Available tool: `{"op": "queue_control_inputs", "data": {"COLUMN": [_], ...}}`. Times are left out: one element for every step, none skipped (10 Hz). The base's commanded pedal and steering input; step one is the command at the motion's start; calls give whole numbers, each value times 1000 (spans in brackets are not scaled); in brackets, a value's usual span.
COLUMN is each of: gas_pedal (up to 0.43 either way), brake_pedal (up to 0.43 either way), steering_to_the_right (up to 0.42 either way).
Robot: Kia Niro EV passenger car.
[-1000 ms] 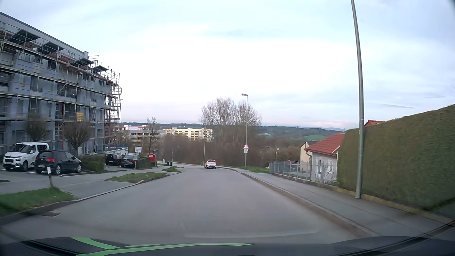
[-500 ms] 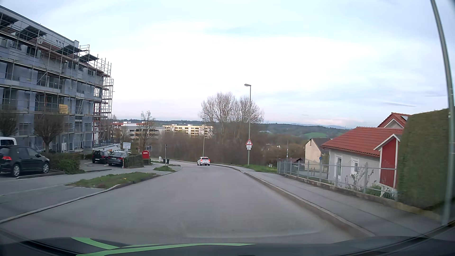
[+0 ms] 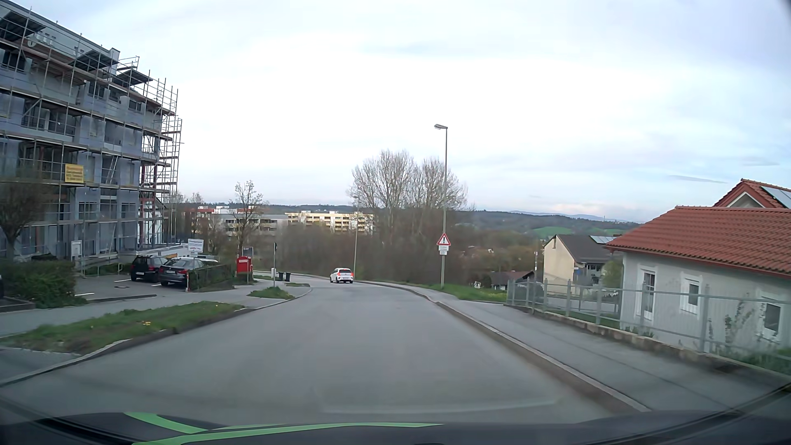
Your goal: Follow the waypoints while adhering to traffic rules and regulations
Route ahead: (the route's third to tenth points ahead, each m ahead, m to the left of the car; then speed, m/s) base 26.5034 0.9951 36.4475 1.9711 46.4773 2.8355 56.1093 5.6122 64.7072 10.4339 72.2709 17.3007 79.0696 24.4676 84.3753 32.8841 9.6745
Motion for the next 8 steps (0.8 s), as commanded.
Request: {"op": "queue_control_inputs", "data": {"gas_pedal": [0,0,0,0,0,0,0,0], "brake_pedal": [0,0,0,0,0,0,0,0], "steering_to_the_right": [-8,-8,-8,-8,-8,-8,-7,-7]}}
